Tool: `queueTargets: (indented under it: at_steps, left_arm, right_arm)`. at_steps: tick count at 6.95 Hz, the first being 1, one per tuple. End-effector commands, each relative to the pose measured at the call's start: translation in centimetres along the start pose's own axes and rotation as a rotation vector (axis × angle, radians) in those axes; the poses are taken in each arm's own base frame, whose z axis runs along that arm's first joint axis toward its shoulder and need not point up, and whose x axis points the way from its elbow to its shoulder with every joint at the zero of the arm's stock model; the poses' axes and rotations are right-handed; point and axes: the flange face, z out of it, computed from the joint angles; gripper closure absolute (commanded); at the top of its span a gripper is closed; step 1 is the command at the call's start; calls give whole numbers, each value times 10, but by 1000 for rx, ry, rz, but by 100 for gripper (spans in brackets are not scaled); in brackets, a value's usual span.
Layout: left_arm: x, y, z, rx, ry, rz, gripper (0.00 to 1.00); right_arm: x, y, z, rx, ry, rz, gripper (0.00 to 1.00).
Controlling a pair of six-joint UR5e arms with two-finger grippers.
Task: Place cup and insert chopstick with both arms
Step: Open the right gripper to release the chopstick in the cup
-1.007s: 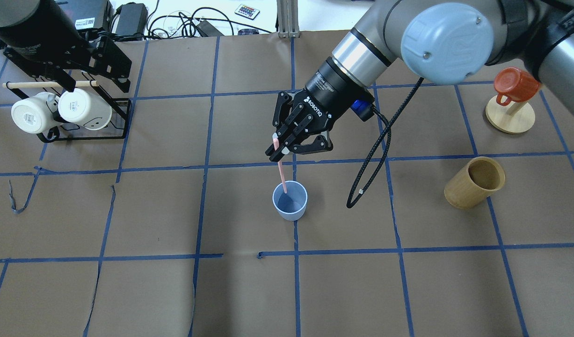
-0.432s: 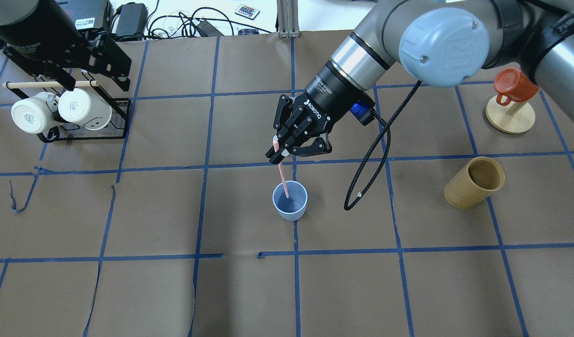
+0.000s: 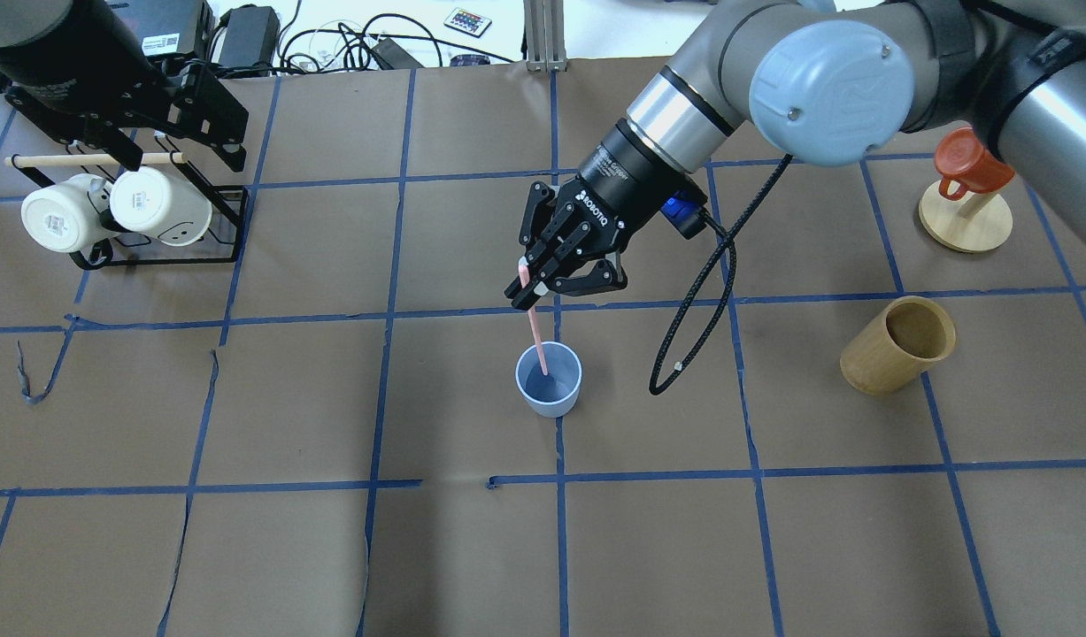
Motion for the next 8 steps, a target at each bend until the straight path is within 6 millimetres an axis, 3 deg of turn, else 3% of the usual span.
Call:
queueTargets:
  at_steps: [1, 2, 3, 4, 5, 8]
  left_arm:
    - [0, -1, 2, -1, 5, -6, 0]
    - [0, -1, 2, -1, 3, -6, 0]
    - [0, -1, 4, -4, 5, -6, 0]
    - [0, -2, 5, -1, 3, -6, 0]
    - [0, -4, 5, 3, 3, -6, 0]
    - [0, -3, 5, 2, 1, -6, 0]
  right_arm:
    - [-4, -8, 3, 3, 5, 2, 100]
    - [-2, -10, 6, 5, 11, 7, 57]
    - [-2, -11, 6, 8, 9, 4, 23]
    - [0, -7, 3, 11, 4, -3, 10]
    - [0, -2, -2, 20, -6, -14, 4]
    - [9, 15, -39, 286, -67, -161, 0]
